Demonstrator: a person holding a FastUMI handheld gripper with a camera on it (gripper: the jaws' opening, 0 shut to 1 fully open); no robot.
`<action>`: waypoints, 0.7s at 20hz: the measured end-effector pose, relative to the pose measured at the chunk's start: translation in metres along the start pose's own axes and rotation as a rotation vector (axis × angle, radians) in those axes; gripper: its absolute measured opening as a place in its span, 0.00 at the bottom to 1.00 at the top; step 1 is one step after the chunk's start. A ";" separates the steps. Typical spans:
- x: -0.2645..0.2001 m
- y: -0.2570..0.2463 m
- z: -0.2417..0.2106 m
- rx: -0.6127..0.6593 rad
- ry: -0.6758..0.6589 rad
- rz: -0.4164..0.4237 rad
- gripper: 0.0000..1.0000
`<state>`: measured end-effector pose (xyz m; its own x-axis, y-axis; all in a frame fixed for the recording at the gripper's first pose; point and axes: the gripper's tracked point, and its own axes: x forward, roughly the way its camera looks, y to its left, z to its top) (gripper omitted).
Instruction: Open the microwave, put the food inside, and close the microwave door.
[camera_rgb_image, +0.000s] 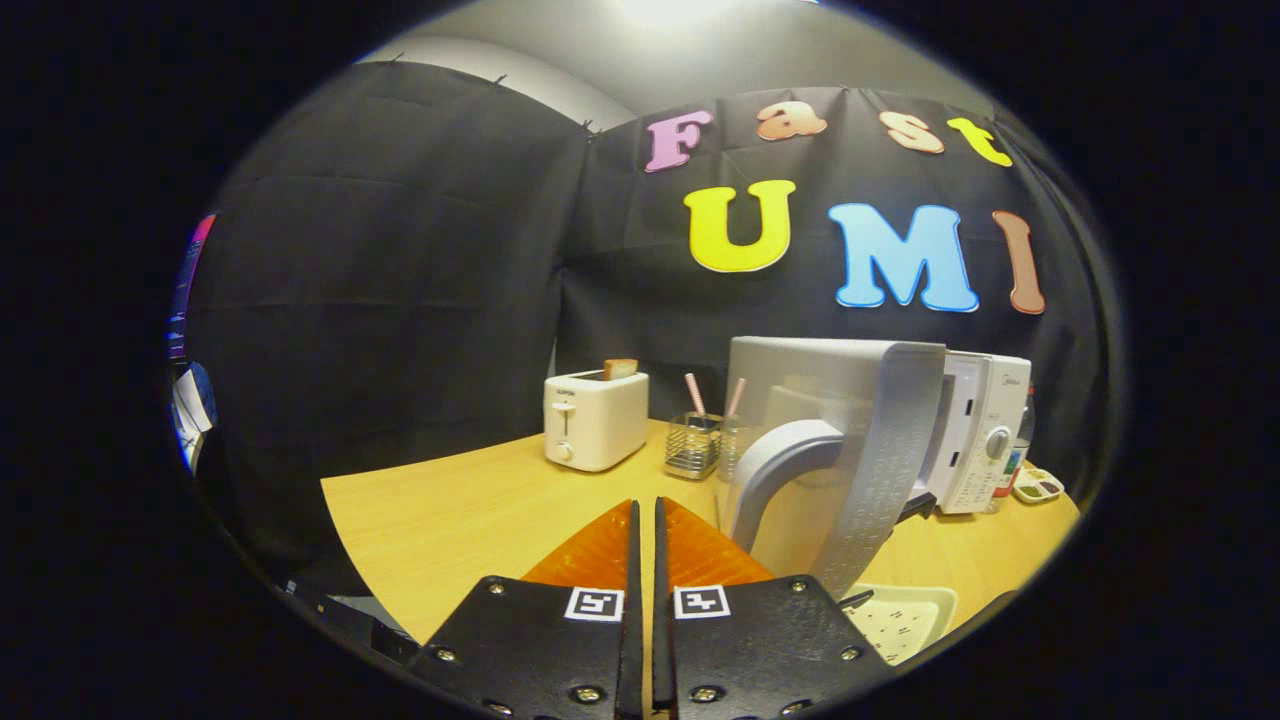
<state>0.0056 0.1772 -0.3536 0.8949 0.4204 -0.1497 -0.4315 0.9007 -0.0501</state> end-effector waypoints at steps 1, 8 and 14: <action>0.001 -0.013 -0.002 0.005 0.007 -0.015 0.04; 0.006 -0.106 0.003 -0.024 0.010 -0.161 0.04; 0.027 -0.182 -0.010 0.041 0.058 -0.264 0.04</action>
<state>0.1075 0.0238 -0.3582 0.9672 0.1648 -0.1935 -0.1784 0.9824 -0.0553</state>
